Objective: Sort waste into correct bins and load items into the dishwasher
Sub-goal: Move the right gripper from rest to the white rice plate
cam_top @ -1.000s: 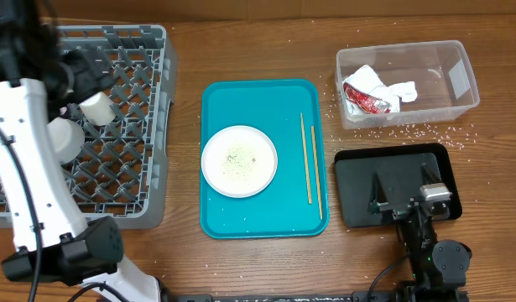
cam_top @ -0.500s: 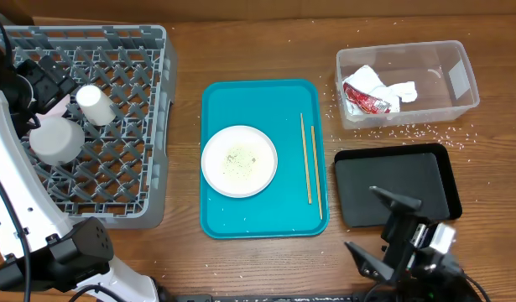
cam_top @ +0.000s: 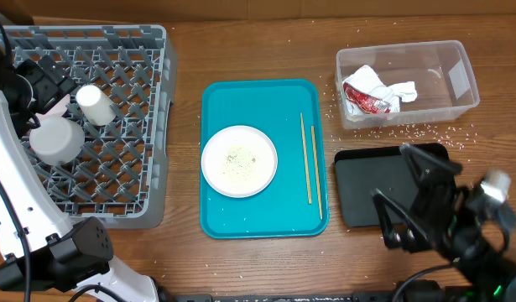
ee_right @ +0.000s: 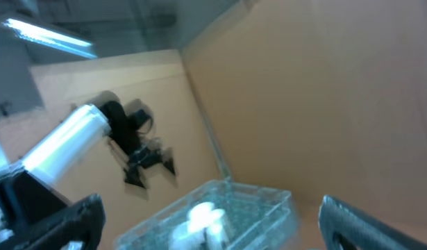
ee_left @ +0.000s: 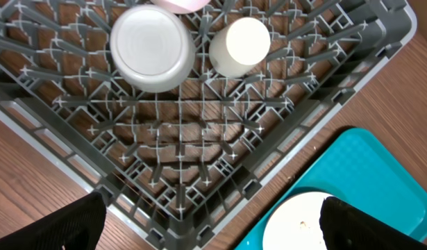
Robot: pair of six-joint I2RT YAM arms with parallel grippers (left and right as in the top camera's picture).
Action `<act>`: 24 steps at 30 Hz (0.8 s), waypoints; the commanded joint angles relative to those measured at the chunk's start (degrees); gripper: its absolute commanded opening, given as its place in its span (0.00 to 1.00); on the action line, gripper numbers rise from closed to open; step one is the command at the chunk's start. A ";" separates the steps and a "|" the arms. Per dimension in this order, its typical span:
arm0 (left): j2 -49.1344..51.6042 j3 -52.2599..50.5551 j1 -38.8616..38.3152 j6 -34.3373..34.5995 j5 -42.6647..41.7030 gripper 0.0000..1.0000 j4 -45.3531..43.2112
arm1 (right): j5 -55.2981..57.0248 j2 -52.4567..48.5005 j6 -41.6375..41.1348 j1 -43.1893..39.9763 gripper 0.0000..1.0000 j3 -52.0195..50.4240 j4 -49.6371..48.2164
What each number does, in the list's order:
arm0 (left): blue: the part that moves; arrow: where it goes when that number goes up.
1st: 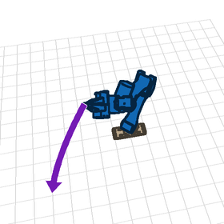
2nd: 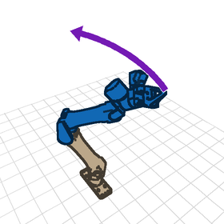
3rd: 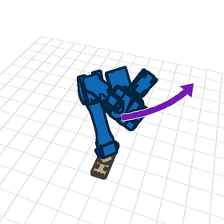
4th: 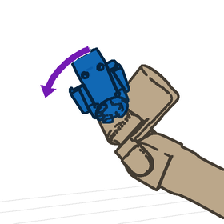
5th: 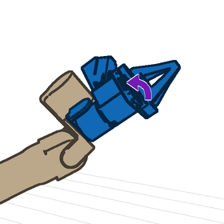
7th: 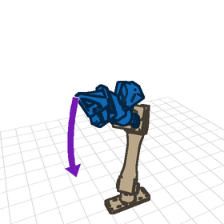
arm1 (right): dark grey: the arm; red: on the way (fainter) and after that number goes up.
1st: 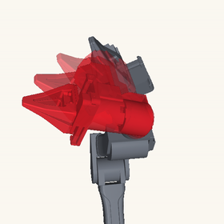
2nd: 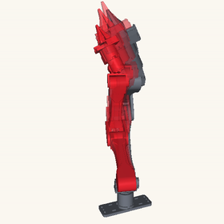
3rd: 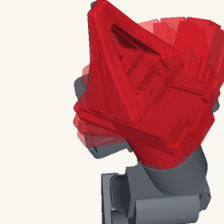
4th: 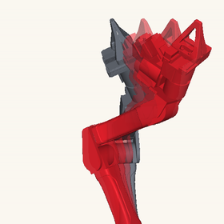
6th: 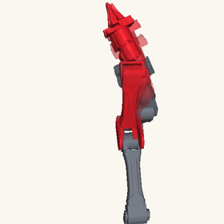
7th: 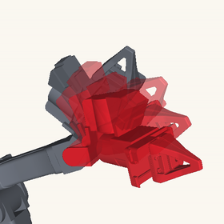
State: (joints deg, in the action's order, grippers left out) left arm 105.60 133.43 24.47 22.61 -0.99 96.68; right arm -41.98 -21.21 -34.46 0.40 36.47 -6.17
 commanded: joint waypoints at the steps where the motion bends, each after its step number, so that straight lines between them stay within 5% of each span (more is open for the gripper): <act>1: 0.04 -0.20 -0.11 1.20 -0.07 1.00 0.13 | -12.68 -16.94 12.79 -0.09 1.00 19.74 15.43; 6: 0.04 -0.20 -0.11 1.20 -0.07 1.00 0.11 | -10.23 -33.75 26.95 3.96 1.00 40.06 42.47; 11: 0.04 -0.20 -0.11 1.20 -0.07 1.00 0.11 | 11.52 -45.48 31.32 15.87 1.00 49.70 59.60; 15: 0.04 -0.20 -0.11 1.20 -0.07 1.00 0.11 | 26.03 -55.74 31.28 27.98 1.00 50.34 64.26; 24: 0.04 -0.20 -0.11 1.20 -0.07 1.00 0.11 | 15.34 -72.96 31.30 35.67 1.00 50.12 61.26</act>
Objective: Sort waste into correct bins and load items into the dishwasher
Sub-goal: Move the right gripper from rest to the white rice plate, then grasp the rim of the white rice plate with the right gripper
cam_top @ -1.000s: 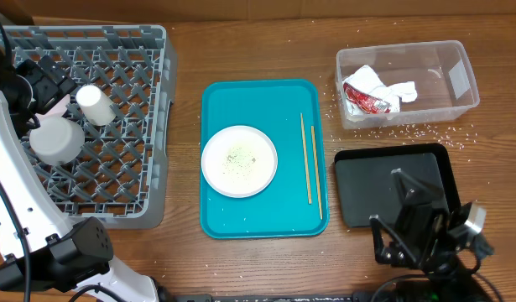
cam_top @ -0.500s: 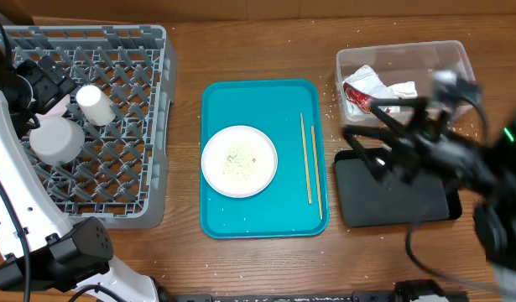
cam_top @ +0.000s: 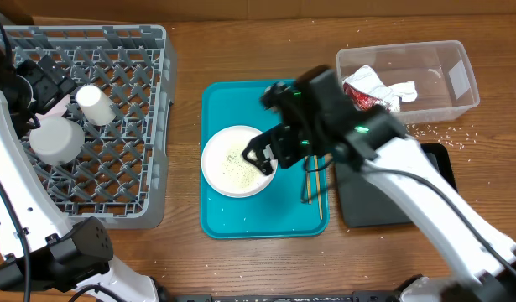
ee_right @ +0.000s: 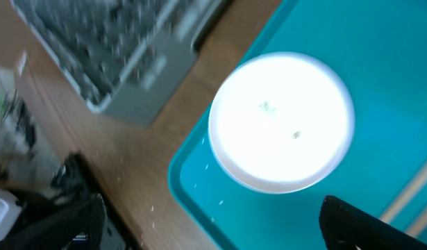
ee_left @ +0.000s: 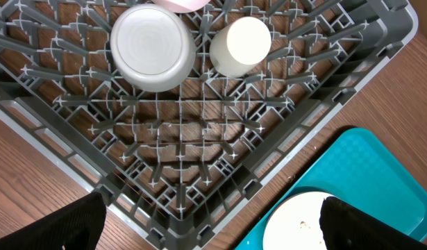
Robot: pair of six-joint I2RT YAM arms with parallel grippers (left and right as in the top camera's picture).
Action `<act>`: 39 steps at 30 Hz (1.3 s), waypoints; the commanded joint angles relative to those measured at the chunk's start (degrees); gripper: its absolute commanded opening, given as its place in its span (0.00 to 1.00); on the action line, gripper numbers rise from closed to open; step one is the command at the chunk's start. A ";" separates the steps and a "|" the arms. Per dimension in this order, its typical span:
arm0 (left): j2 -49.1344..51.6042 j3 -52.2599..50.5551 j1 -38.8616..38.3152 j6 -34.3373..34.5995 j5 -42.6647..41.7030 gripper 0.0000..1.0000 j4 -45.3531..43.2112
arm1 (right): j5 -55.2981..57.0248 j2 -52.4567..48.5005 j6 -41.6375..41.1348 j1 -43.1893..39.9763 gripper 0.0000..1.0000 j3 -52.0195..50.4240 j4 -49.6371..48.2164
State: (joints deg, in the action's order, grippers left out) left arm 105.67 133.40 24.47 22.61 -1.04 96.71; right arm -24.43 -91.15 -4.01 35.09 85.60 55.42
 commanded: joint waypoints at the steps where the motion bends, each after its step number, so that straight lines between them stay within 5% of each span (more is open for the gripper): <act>1: -0.02 -0.17 -0.11 1.20 -0.02 1.00 0.09 | -0.98 -4.83 0.85 1.01 1.00 0.98 -0.79; 4: -0.02 -0.17 -0.11 1.20 -0.02 1.00 0.09 | 2.36 -9.42 -1.03 0.94 1.00 0.98 -1.84; 7: -0.02 -0.17 -0.11 1.20 -0.02 1.00 0.09 | 10.12 -13.09 -11.45 0.66 0.54 0.98 -3.17; 9: -0.02 -0.17 -0.11 1.20 -0.02 1.00 0.09 | 15.47 -14.99 -19.26 0.57 0.44 0.98 -3.76; 16: -0.02 -0.17 -0.11 1.20 -0.02 1.00 0.09 | 25.73 -19.41 -29.11 0.63 0.48 0.81 -5.42; 39: -0.02 -0.17 -0.11 1.20 -0.02 1.00 0.09 | 31.98 -28.04 -30.47 0.52 0.44 0.17 -3.10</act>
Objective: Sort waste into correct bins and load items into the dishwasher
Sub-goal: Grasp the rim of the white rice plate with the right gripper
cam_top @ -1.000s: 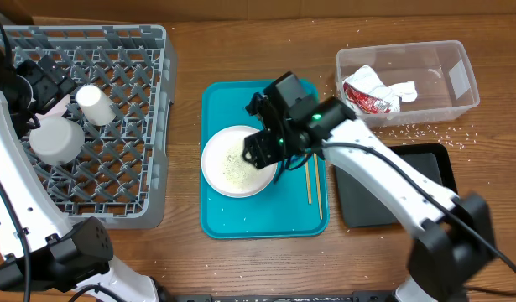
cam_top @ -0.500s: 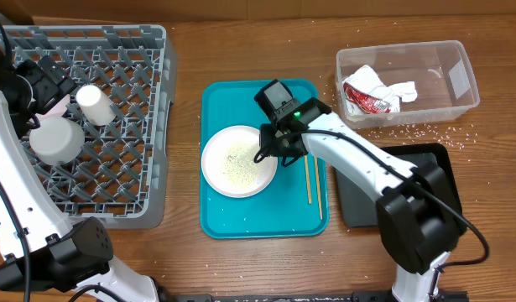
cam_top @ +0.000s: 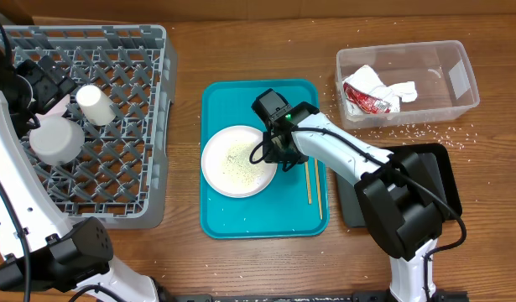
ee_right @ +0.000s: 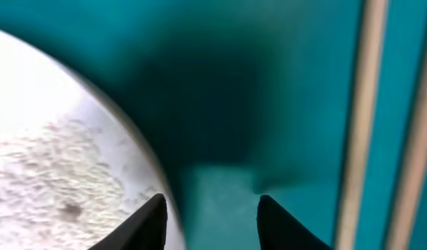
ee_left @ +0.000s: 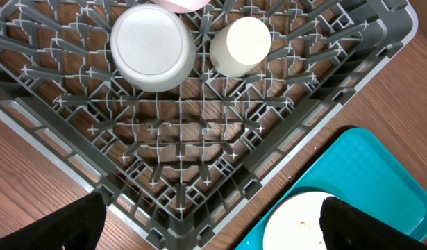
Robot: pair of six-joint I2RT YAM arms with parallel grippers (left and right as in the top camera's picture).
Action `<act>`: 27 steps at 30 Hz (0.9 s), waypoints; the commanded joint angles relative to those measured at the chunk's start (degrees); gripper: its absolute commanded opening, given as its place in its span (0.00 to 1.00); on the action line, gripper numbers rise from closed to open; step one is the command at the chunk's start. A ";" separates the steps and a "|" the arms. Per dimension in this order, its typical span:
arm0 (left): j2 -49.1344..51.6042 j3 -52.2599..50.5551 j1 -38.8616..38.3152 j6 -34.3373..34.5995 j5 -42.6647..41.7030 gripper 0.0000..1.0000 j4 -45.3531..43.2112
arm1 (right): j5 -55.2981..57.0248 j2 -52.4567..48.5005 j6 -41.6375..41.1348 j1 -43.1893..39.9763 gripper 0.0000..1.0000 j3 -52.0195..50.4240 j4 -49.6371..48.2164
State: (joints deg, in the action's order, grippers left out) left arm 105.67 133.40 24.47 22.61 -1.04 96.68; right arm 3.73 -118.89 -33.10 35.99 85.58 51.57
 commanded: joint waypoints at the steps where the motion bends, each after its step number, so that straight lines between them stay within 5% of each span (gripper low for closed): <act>1: -0.02 -0.17 -0.11 1.20 -0.02 1.00 0.11 | 4.44 -0.31 -1.70 -0.37 0.43 0.20 1.22; 21: -0.02 -0.17 -0.11 1.20 -0.02 1.00 0.11 | 12.74 0.13 -4.63 -1.05 0.43 9.70 15.10; 27: -0.02 -0.17 -0.11 1.20 -0.02 1.00 0.11 | -4.09 1.97 5.29 0.81 0.66 19.69 15.74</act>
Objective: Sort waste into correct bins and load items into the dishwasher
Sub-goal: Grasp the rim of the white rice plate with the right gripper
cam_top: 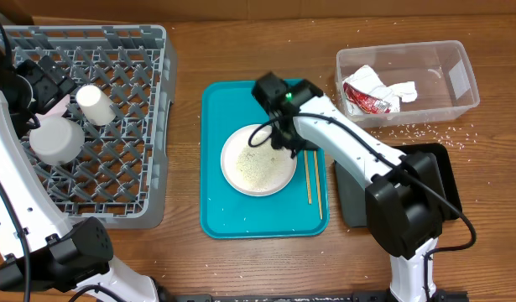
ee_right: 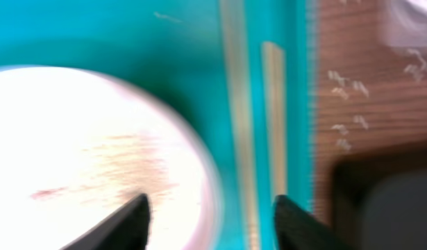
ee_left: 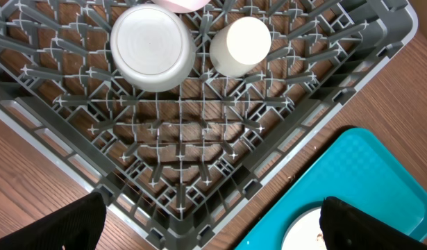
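A white plate (cam_top: 259,161) with food crumbs lies on the teal tray (cam_top: 232,214), close to two wooden chopsticks (cam_top: 309,180). My right gripper (cam_top: 279,140) is low at the plate's upper right rim. In the blurred right wrist view the right gripper (ee_right: 210,208) is open. One finger is over the plate (ee_right: 95,153), the other over the tray beside the chopsticks (ee_right: 230,104). My left gripper (ee_left: 210,226) hangs open high above the near corner of the grey dish rack (ee_left: 199,139), holding nothing.
The rack (cam_top: 132,126) holds an upturned grey bowl (cam_top: 56,140) and a white cup (cam_top: 94,105). At the back right a clear bin (cam_top: 446,80) holds crumpled waste (cam_top: 371,92). A black bin (cam_top: 434,168) lies right of the tray. Rice grains (cam_top: 425,130) litter the wood.
The plate now lies farther right on the tray, near the chopsticks. My right gripper has shifted right with it and its fingers stand wider apart. The left arm has not moved.
My right arm was first folded at the near right over the black bin. Then it hung open above the plate. Then it was down at the plate's right rim, jaws narrowed. Now the plate has shifted right. The left arm stayed over the rack throughout.
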Robot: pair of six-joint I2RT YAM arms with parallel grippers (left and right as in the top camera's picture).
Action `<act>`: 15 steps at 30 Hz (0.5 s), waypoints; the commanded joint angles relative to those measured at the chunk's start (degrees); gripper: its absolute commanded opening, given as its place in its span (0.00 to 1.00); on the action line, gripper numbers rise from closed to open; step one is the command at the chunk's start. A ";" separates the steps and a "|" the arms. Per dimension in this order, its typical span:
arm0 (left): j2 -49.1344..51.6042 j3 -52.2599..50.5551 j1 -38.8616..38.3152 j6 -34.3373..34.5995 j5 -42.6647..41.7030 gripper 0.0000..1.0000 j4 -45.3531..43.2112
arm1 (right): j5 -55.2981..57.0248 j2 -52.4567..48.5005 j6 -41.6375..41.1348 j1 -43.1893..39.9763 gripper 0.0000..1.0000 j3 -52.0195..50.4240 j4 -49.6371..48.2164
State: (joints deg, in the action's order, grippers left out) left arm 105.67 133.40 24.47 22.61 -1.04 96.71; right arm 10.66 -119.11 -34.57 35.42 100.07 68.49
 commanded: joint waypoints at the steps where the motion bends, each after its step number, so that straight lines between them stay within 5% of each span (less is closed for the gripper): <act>1: -0.02 -0.17 -0.11 1.20 -0.02 1.00 0.09 | -16.59 2.32 8.26 1.92 0.68 6.62 -2.10; 5: -0.02 -0.17 -0.11 1.20 -0.02 1.00 0.09 | -28.04 2.27 9.55 5.14 0.66 7.41 -7.58; 10: -0.02 -0.17 -0.11 1.20 -0.02 1.00 0.09 | -16.85 0.63 8.76 11.74 0.59 5.66 -11.69; 15: -0.02 -0.17 -0.11 1.20 -0.02 1.00 0.09 | -3.96 -3.28 -0.76 17.00 0.55 5.62 -11.17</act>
State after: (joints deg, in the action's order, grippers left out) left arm 105.67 133.40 24.47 22.61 -1.04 96.68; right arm -2.33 -119.48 -29.76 50.98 106.26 57.14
